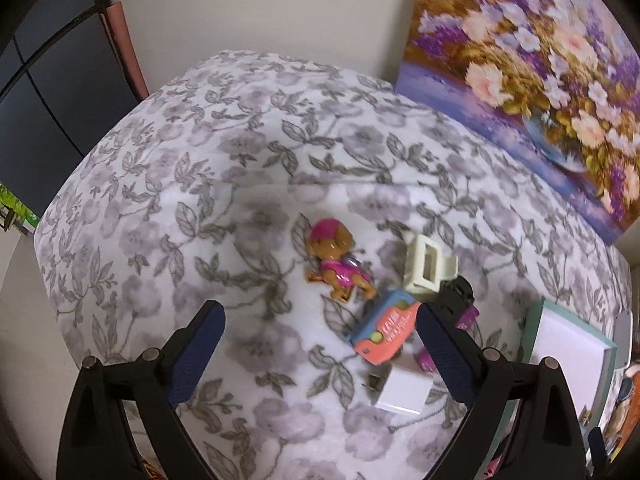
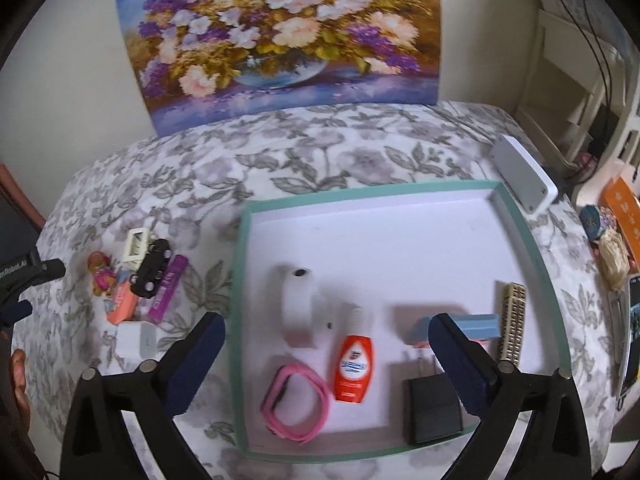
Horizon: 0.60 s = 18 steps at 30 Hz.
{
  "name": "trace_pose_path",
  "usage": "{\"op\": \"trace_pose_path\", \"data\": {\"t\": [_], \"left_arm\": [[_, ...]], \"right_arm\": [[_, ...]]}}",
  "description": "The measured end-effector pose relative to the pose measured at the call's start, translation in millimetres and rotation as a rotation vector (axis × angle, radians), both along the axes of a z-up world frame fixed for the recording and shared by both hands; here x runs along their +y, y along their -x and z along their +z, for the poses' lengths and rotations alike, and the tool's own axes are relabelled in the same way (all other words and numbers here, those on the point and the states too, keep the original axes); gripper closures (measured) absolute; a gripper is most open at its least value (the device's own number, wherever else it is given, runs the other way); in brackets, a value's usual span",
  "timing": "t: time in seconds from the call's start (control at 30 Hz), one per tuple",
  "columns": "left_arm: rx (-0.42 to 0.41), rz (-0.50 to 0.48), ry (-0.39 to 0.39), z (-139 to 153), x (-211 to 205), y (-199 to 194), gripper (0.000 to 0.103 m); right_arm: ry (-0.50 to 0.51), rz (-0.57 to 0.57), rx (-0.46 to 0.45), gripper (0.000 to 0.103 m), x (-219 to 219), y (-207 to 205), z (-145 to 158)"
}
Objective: Organize rigid objects
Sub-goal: 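Move both tools back over the remaining objects beside the tray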
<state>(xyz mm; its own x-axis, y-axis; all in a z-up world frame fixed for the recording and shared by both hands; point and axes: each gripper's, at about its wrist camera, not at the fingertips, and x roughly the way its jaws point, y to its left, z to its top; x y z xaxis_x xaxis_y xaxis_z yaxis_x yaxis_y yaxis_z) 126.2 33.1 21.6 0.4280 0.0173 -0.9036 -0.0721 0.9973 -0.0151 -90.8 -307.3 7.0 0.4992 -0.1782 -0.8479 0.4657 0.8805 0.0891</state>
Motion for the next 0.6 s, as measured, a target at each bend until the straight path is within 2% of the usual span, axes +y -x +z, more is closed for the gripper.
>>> {"op": "trace_pose_path", "data": {"t": [0.13,0.33,0.6], "left_arm": [[-0.012,0.015,0.026,3,14,-4,0.006],[0.017,0.027,0.051,-2,33,-12,0.006],[0.049,0.074,0.053,-12,63,-22,0.006]], "right_arm": [[-0.014,0.031,-0.03,0.0,14,-7,3],[-0.054,0.083,-0.073,0.0,35,-21,4],[-0.066,0.158,-0.043,0.0,71,-45,-7]]}}
